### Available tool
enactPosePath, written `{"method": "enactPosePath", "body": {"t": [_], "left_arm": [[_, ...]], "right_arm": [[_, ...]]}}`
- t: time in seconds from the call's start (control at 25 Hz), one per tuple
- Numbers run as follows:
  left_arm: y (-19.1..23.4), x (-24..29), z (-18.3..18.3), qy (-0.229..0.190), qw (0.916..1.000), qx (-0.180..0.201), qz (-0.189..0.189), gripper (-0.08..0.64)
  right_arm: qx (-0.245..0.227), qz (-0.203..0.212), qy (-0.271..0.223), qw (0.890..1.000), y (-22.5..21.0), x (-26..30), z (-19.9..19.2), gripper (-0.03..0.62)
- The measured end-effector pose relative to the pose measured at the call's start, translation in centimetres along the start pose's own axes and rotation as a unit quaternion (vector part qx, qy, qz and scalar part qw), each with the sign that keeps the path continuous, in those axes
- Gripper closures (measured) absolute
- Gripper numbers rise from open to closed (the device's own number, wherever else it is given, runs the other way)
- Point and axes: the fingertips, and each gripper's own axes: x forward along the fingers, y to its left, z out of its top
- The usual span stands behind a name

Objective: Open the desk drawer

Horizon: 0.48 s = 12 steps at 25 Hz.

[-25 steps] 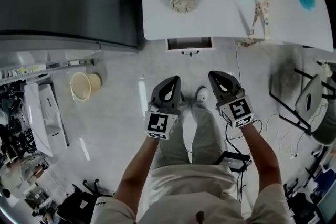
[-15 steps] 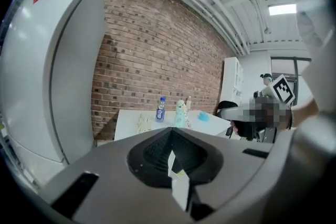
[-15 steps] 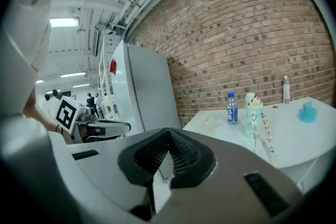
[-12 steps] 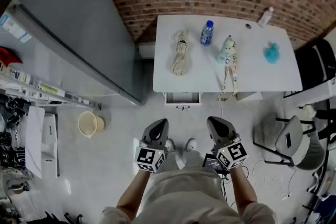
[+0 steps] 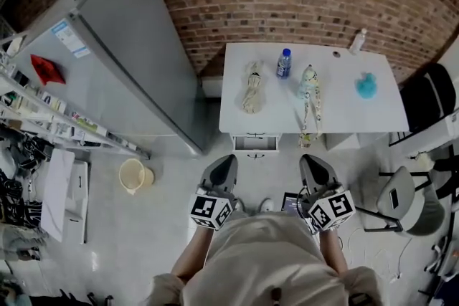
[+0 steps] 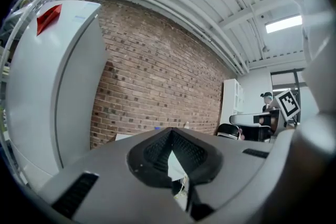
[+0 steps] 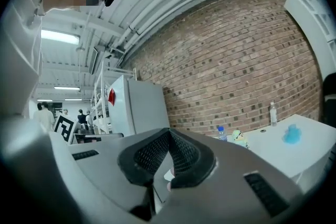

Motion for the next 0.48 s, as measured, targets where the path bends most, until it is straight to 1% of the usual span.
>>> {"method": "enactPosePath", "body": {"t": [0.16, 0.28, 0.36, 0.48], "left_arm": [[-0.7, -1.0, 1.9, -0.014, 0.9999, 0.001, 0.008, 0.554], [-1.2, -1.0, 2.5, -0.023, 0.9997, -0.004, -0.001, 0.554], [-1.6, -1.5, 3.1, -0.028, 0.9996, -0.006, -0.009, 0.554], [-2.5, -2.0, 4.1, -0.039, 0.9991, 0.008, -0.015, 0.554]], "right_arm": [[-0.010, 0.015, -0.001, 1.000, 1.7, -0.2, 0.9, 0.566], [-0.022, 0.025, 0.003, 0.999, 2.8, 0.0, 1.4, 0.568], [-0.021, 0.031, 0.000, 0.999, 3.7, -0.3, 1.6, 0.568], [-0.016, 0.039, -0.008, 0.999, 4.5, -0.7, 1.7, 0.568]]}}
